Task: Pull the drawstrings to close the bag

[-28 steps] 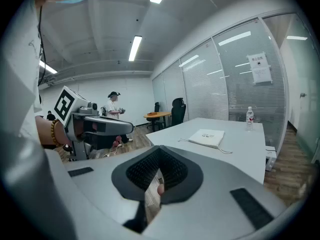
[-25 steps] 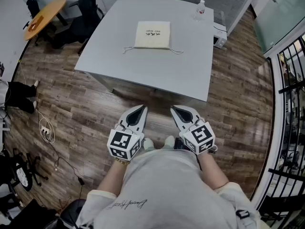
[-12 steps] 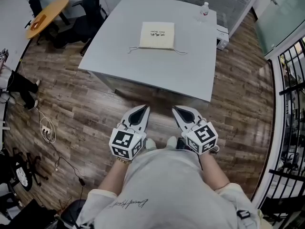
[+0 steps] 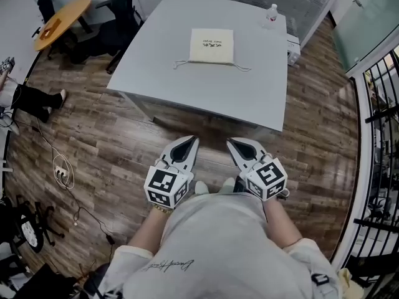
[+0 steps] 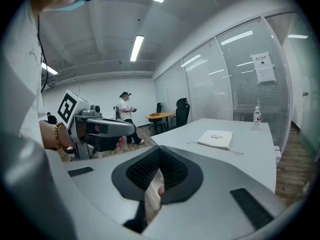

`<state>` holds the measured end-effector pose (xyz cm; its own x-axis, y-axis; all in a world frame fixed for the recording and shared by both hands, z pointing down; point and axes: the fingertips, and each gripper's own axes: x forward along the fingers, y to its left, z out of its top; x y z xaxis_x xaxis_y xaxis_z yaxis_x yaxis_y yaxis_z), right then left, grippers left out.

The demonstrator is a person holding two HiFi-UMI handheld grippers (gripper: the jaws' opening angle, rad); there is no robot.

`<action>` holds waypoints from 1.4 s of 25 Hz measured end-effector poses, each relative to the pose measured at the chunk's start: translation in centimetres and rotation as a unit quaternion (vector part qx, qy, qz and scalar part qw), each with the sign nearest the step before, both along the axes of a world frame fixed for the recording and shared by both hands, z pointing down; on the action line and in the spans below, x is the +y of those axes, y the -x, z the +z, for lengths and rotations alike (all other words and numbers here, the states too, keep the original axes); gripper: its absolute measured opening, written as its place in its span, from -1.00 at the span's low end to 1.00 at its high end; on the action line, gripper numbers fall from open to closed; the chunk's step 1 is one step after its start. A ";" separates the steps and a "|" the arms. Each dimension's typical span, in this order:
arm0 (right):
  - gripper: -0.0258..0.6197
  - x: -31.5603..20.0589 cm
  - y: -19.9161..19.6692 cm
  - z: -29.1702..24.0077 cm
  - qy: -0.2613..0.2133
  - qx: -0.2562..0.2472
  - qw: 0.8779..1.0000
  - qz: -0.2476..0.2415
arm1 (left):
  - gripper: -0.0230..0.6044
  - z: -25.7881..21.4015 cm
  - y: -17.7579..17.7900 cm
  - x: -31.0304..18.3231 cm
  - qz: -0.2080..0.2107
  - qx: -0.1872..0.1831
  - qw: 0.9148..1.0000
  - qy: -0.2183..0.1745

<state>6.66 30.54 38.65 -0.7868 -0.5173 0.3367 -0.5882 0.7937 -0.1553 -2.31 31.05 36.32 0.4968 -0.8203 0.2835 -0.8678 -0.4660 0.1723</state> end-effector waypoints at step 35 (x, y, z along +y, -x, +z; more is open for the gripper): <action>-0.85 -21.0 2.3 3.6 0.033 -0.007 0.999 -0.018 | -0.90 2.5 2.5 -21.6 -0.007 0.010 1.000 0.012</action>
